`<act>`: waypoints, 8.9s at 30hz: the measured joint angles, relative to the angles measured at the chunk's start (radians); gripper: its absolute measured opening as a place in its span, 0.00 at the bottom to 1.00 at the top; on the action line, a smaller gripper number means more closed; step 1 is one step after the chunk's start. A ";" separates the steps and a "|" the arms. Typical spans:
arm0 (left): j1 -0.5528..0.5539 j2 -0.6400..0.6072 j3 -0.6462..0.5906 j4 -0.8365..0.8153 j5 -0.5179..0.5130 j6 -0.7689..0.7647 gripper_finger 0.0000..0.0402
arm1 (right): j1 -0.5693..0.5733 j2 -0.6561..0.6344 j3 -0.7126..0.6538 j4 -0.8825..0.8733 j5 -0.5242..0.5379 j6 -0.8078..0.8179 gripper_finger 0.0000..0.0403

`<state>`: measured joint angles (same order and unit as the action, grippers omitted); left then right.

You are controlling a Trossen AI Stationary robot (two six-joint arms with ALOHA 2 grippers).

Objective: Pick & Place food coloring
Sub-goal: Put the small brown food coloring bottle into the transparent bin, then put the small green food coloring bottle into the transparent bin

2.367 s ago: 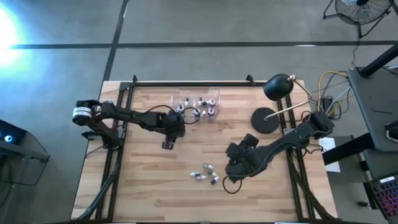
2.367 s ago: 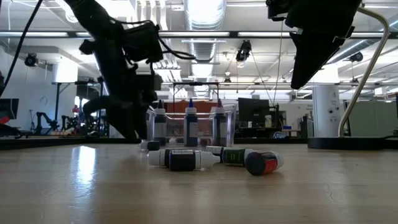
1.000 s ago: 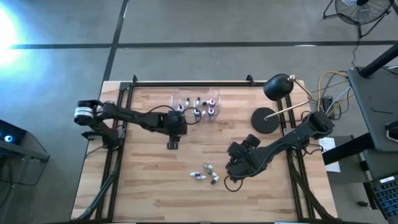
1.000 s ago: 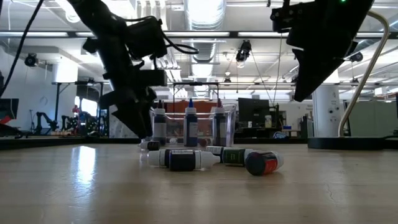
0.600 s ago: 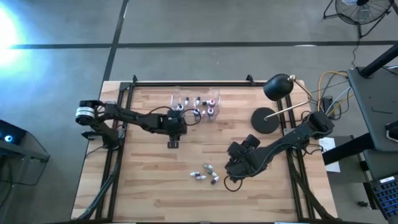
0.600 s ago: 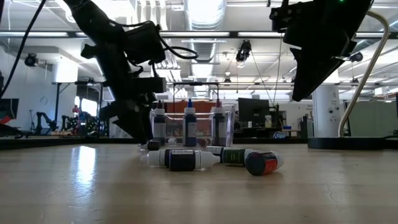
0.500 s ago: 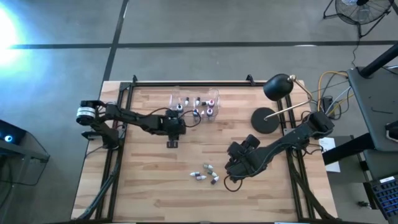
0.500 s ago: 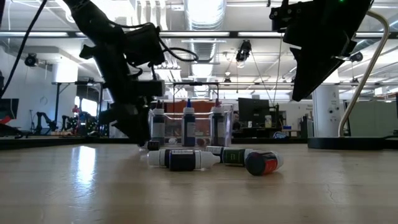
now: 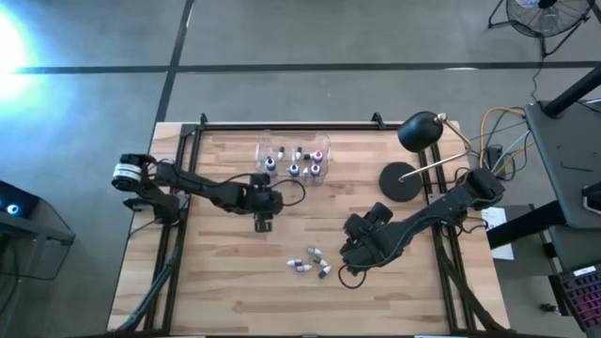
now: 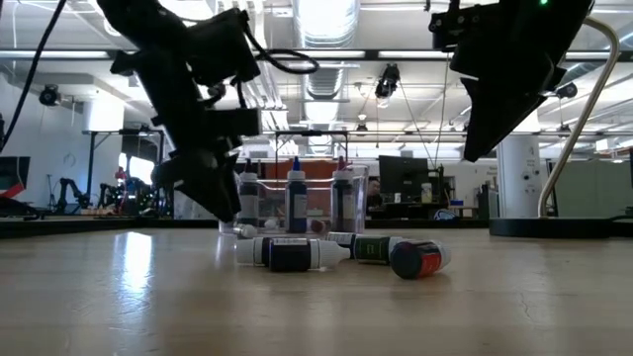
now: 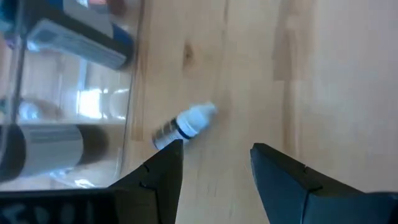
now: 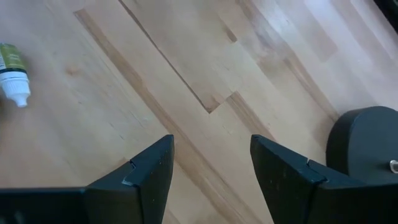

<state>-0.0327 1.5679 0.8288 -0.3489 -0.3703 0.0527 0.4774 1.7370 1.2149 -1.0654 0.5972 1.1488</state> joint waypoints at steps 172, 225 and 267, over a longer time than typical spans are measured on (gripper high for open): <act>0.264 0.015 -0.066 0.131 0.291 -0.344 0.41 | -0.012 0.000 -0.063 0.027 -0.002 0.050 0.51; 0.271 0.030 0.638 -0.274 0.158 -0.163 0.55 | -0.010 0.000 -0.060 0.119 -0.060 -0.024 0.51; -0.250 -0.370 -0.163 0.016 0.159 -0.689 0.55 | -0.137 0.262 0.077 0.633 -0.314 -0.521 0.51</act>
<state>-0.2830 1.1982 0.6655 -0.3333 -0.2115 -0.6364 0.3404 1.9992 1.2923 -0.4322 0.2828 0.6277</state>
